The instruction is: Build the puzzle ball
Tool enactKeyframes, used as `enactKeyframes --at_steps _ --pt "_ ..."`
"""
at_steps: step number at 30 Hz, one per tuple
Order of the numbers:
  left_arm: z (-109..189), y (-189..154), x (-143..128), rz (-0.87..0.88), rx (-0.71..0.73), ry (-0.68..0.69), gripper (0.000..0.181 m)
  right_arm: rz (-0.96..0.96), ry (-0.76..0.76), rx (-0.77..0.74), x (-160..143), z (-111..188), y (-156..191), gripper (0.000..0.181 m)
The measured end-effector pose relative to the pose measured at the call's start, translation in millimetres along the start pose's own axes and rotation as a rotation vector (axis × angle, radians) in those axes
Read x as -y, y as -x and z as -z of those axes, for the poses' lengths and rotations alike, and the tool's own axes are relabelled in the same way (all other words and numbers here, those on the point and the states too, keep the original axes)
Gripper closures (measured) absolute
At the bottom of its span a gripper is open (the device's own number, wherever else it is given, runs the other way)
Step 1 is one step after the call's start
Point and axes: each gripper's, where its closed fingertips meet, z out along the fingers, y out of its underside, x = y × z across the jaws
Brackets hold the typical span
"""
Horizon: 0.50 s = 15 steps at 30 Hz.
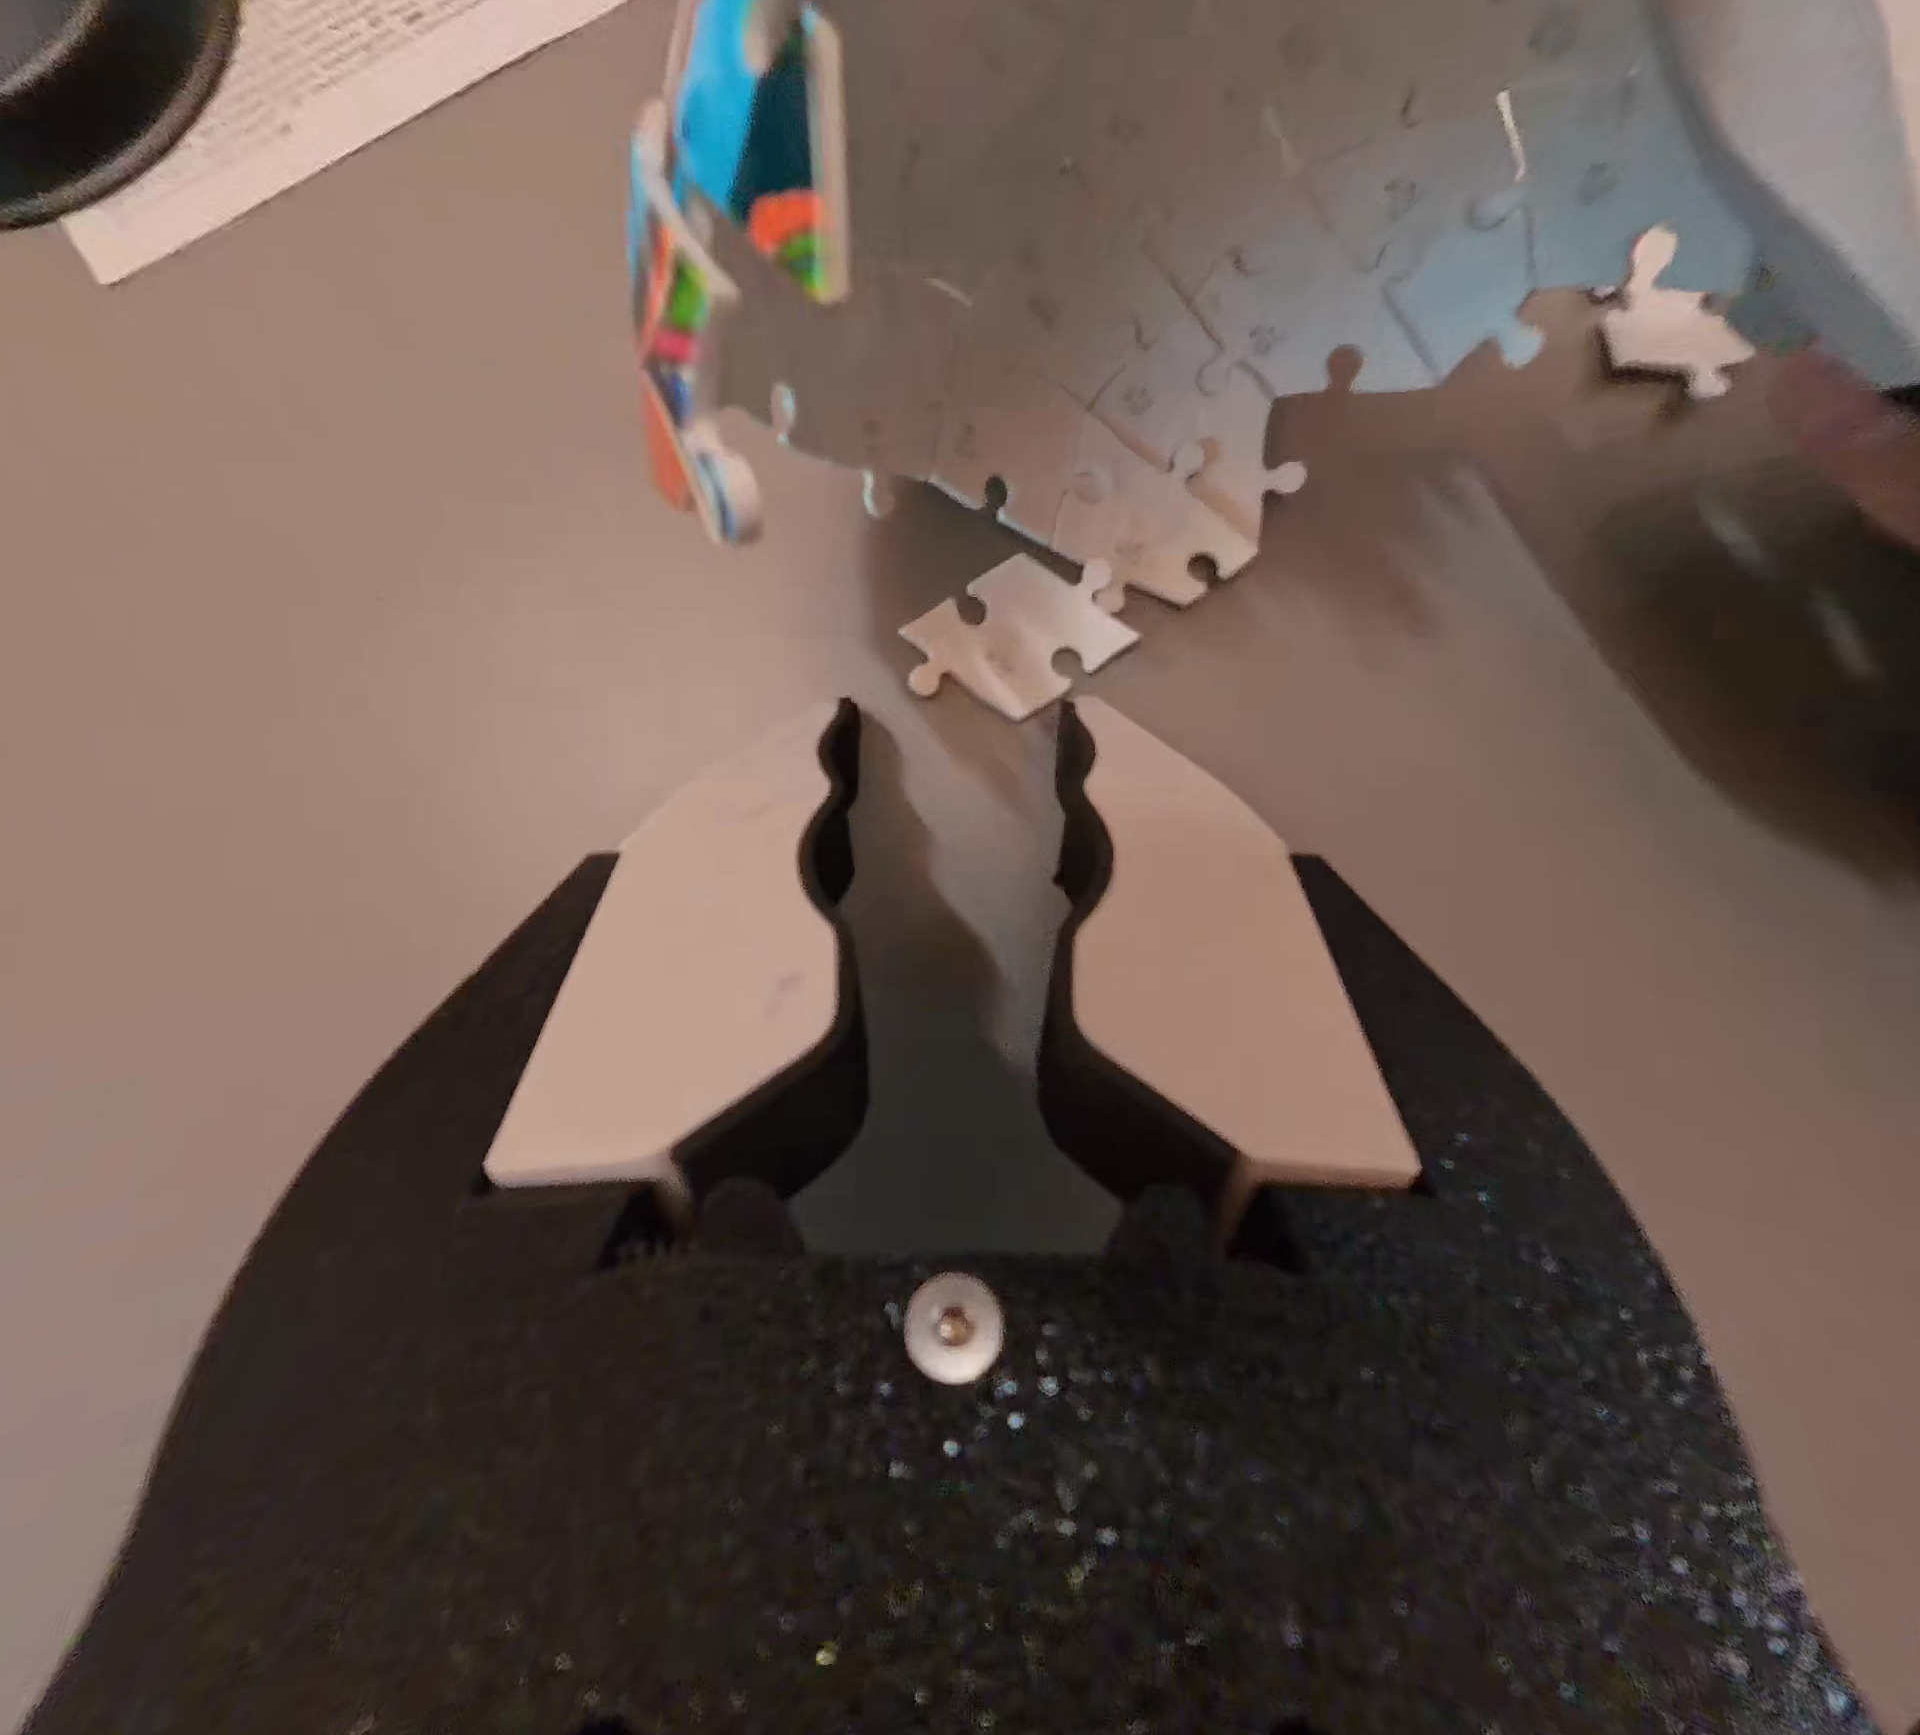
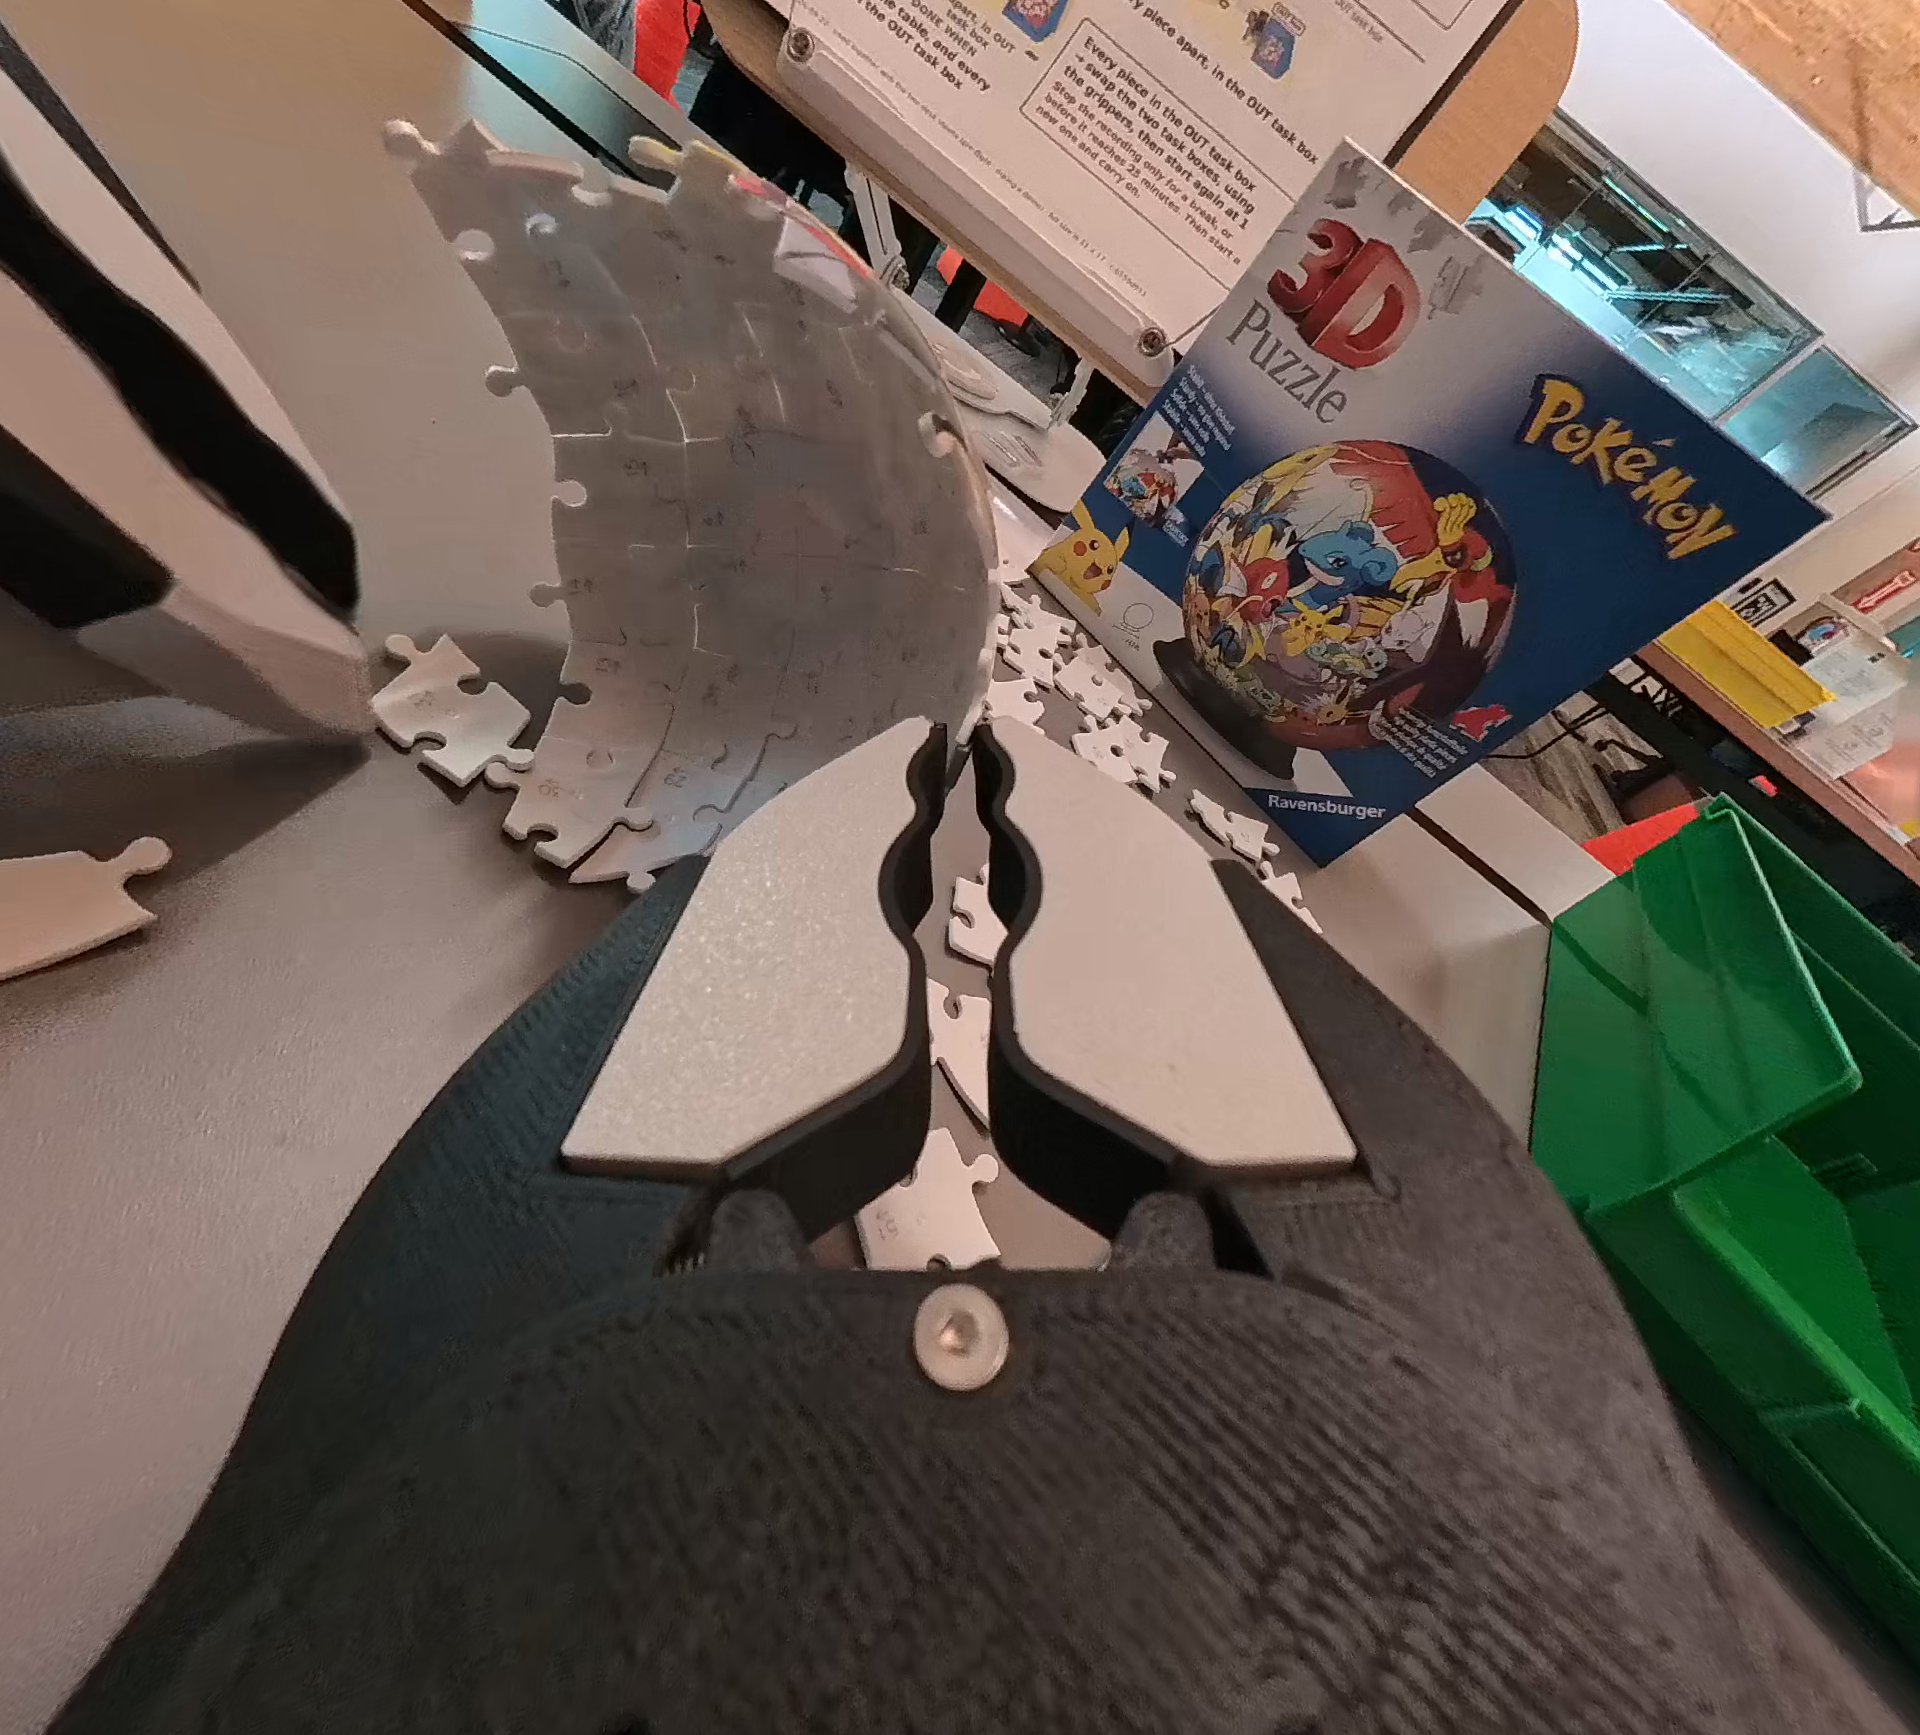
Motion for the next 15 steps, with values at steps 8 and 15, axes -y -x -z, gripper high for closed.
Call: enactKeyframes --at_steps 8,15 --pt "-8.4 -10.0 7.5 -0.166 -0.070 -0.030 0.147 0.002 -0.001 -0.001 0.1 0.0 0.1 0.176" --pt "-10.4 -8.9 11.9 -0.257 -0.110 -0.113 0.145 0.002 -0.002 -0.001 0.2 -0.1 0.2 0.176"
